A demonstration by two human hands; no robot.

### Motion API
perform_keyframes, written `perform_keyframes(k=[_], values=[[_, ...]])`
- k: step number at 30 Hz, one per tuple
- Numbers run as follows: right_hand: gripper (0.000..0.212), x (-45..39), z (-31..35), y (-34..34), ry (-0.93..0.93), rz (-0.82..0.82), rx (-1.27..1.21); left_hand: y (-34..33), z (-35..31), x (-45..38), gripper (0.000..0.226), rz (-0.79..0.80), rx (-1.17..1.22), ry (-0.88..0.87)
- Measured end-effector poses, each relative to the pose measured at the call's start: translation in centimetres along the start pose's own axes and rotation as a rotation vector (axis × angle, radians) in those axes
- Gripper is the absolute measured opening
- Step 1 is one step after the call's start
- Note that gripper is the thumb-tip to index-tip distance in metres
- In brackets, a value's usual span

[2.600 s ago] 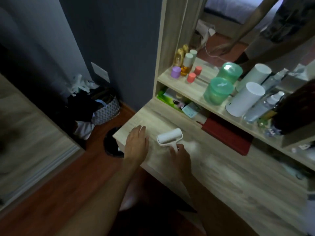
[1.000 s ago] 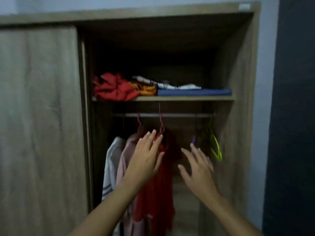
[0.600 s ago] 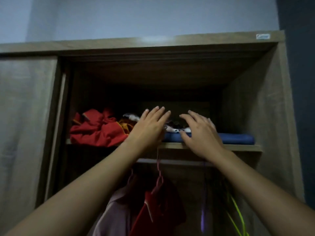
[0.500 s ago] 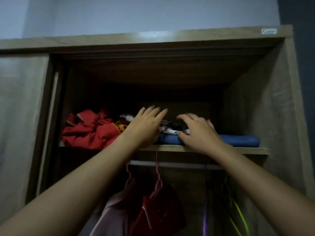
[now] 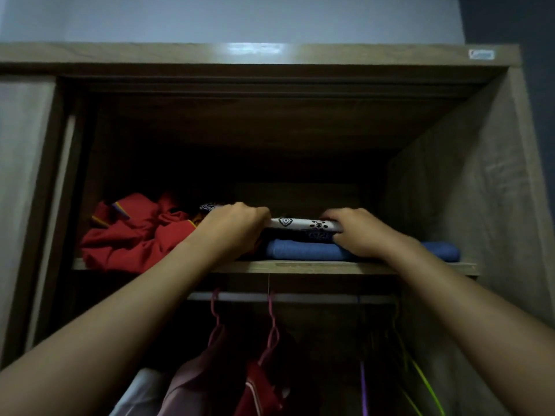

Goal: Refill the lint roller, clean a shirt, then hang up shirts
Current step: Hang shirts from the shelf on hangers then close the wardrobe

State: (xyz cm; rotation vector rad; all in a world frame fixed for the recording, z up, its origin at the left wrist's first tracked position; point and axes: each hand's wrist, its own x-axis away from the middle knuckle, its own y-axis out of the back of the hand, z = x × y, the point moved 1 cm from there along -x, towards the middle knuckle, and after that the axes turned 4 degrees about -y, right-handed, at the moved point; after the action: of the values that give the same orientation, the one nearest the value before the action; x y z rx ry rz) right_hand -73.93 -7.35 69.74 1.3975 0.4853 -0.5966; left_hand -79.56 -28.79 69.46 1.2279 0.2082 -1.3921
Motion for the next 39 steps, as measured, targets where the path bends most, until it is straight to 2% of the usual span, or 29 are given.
perform_keyframes(k=[3,6,9,13,16,20,23,26,28,30,32,34,35,37,39], values=[[0.052,-0.6,-0.6,0.9,-0.044,0.13,0.031,0.4,0.7,0.0,0.032,0.084,0.177,-0.002],[0.045,-0.9,-0.4,1.2,0.008,0.185,0.098,0.4,0.8,-0.4,0.035,0.144,0.124,0.015],[0.04,-1.0,-1.0,1.4,0.035,0.126,0.177,0.0,0.7,-1.4,0.026,0.157,0.08,0.08],[0.036,-1.0,-4.3,2.2,-0.017,0.024,0.271,-1.2,-0.4,-2.7,0.019,0.204,0.098,0.121],[0.035,-0.2,-7.1,3.2,-0.059,-0.009,0.369,-2.0,-2.1,-4.1,0.025,0.204,0.138,0.091],[0.039,1.1,-8.6,3.9,-0.109,0.016,0.486,-2.6,-3.6,-6.1,0.036,0.321,0.221,0.104],[0.037,1.3,-7.7,4.2,-0.175,0.101,0.437,-2.1,-3.6,-6.2,0.033,0.425,0.276,0.174],[0.023,0.9,-6.5,5.4,-0.22,0.215,0.418,-1.1,-2.6,-6.3,0.021,0.539,0.414,0.243],[0.027,0.3,-6.0,6.5,-0.223,0.163,0.275,-0.4,-2.2,-6.6,0.026,0.605,0.568,0.281],[0.034,-1.1,-6.3,6.9,-0.237,0.032,0.112,-0.2,-2.2,-7.2,0.045,0.556,0.626,0.282],[0.035,-2.8,-6.6,6.4,-0.249,-0.009,0.126,-0.2,-2.9,-8.1,0.057,0.435,0.636,0.283],[0.036,-4.0,-6.8,5.5,-0.282,0.095,0.145,-0.7,-3.8,-9.1,0.058,0.37,0.593,0.285],[0.036,-4.5,-7.1,5.0,-0.301,0.167,0.167,-1.2,-4.3,-9.4,0.059,0.388,0.552,0.282],[0.041,-5.0,-7.5,4.2,-0.329,0.323,0.271,-2.8,-4.9,-9.7,0.063,0.485,0.478,0.268],[0.044,-5.3,-8.1,3.3,-0.325,0.375,0.332,-4.4,-4.8,-10.0,0.066,0.562,0.431,0.222]])
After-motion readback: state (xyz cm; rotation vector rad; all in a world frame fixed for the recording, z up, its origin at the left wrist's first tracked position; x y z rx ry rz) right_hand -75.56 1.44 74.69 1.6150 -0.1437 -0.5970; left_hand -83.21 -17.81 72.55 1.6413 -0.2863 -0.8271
